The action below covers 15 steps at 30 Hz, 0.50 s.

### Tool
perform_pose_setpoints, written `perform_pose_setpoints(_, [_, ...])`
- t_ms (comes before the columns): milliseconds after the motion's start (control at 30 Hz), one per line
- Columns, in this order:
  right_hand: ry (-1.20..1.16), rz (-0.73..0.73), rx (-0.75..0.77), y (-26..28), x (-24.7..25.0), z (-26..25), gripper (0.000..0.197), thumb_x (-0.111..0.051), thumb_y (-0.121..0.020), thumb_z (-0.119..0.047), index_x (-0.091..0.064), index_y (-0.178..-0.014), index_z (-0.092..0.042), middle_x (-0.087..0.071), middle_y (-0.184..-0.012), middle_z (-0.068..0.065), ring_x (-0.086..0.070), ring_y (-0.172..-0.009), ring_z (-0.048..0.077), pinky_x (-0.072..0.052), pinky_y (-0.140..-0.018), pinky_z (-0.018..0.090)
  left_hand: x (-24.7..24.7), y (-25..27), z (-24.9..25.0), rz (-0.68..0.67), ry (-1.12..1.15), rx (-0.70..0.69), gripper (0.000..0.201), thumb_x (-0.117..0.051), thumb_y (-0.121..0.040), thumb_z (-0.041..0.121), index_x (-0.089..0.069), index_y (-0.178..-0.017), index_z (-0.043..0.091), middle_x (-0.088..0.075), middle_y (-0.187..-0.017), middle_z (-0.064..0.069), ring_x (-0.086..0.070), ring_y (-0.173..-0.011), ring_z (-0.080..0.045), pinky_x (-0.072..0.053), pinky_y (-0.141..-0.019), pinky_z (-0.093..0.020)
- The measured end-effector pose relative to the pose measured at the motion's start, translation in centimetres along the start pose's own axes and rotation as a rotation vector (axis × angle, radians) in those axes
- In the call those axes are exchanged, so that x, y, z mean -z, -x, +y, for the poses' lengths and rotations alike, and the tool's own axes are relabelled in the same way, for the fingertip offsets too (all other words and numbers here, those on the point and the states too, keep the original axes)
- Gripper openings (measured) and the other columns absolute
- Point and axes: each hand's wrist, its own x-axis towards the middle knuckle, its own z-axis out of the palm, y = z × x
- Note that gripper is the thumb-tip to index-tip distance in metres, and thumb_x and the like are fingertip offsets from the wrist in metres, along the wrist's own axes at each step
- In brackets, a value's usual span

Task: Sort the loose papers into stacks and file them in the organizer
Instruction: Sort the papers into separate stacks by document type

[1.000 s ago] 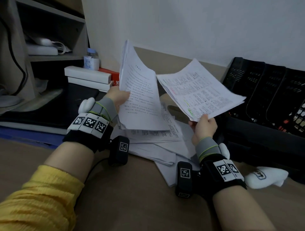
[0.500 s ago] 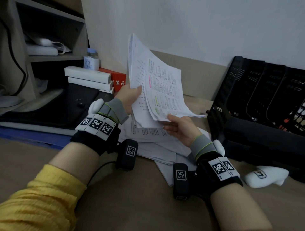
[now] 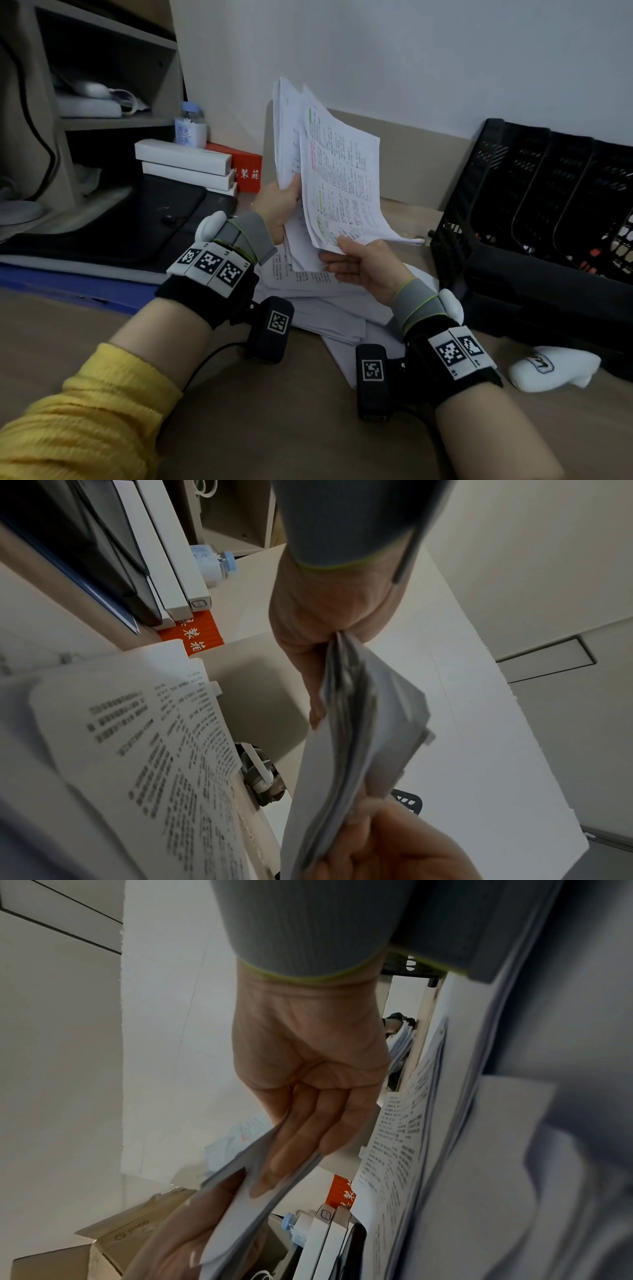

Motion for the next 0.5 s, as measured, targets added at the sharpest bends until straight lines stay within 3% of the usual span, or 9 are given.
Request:
perform_pose_setpoints(167, [-0.024, 0.037, 0.038, -0.1, -0.1, 0.0, 0.016, -0.05, -0.097, -0.016, -0.061, -0.105, -0.009, -0.074, -0.068, 0.002, -0.069, -0.056, 0.012, -0.055, -0.062, 0.025, 0.3, 0.1, 0.1, -0.038, 0.05, 0.053, 0.08, -0.073, -0.059, 0.063, -0.064, -0.12, 0.013, -0.071, -0.112, -0.006, -0.069, -0.101, -0.026, -0.055, -0.091, -0.046])
perform_pose_setpoints(200, [-0.035, 0.045, 0.045, -0.2, -0.2, 0.0, 0.016, -0.05, -0.096, -0.014, -0.061, -0.107, -0.007, -0.073, -0.067, 0.002, -0.069, -0.054, 0.013, -0.055, -0.068, 0.029, 0.3, 0.3, 0.2, -0.047, 0.06, 0.053, 0.076, -0.073, -0.059, 0.063, -0.065, -0.117, 0.014, -0.072, -0.111, -0.006, -0.069, -0.101, -0.026, -0.055, -0.091, -0.046])
perform_pose_setpoints(267, [-0.074, 0.059, 0.066, -0.3, -0.4, 0.1, 0.021, -0.05, -0.095, -0.01, -0.058, -0.113, -0.005, -0.072, -0.065, 0.004, -0.068, -0.052, 0.014, -0.053, -0.076, 0.034, 0.0, 0.6, 0.5, -0.065, 0.072, 0.021, 0.049, -0.068, -0.078, 0.054, -0.066, -0.108, 0.016, -0.072, -0.106, -0.004, -0.068, -0.1, -0.025, -0.055, -0.09, -0.045])
perform_pose_setpoints(300, [-0.107, 0.07, 0.083, -0.3, -0.5, 0.1, 0.023, -0.05, -0.095, -0.008, -0.057, -0.116, -0.004, -0.072, -0.064, 0.004, -0.067, -0.051, 0.014, -0.056, -0.073, 0.032, 0.0, 0.6, 0.6, -0.064, 0.077, 0.003, 0.04, -0.062, -0.086, 0.05, -0.067, -0.108, 0.016, -0.072, -0.105, -0.004, -0.068, -0.1, -0.024, -0.055, -0.089, -0.043])
perform_pose_setpoints(367, [-0.187, 0.105, 0.128, -0.4, -0.6, 0.1, 0.027, -0.048, -0.095, -0.003, -0.055, -0.12, 0.0, -0.072, -0.064, 0.004, -0.066, -0.048, 0.013, -0.056, -0.057, 0.024, 0.0, 0.4, 0.5, -0.073, 0.082, -0.031, 0.047, -0.051, -0.093, 0.053, -0.064, -0.119, 0.015, -0.071, -0.113, -0.004, -0.068, -0.103, -0.023, -0.055, -0.091, -0.043])
perform_pose_setpoints(500, [-0.211, 0.119, 0.197, -0.3, -0.6, -0.1, 0.022, -0.046, -0.094, 0.004, -0.056, -0.114, 0.001, -0.072, -0.064, 0.003, -0.066, -0.051, 0.011, -0.051, -0.047, 0.017, 0.4, -0.7, -0.1, -0.068, 0.022, 0.007, 0.082, -0.041, -0.074, 0.083, -0.06, -0.129, 0.024, -0.068, -0.119, 0.002, -0.065, -0.11, -0.022, -0.051, -0.096, -0.047])
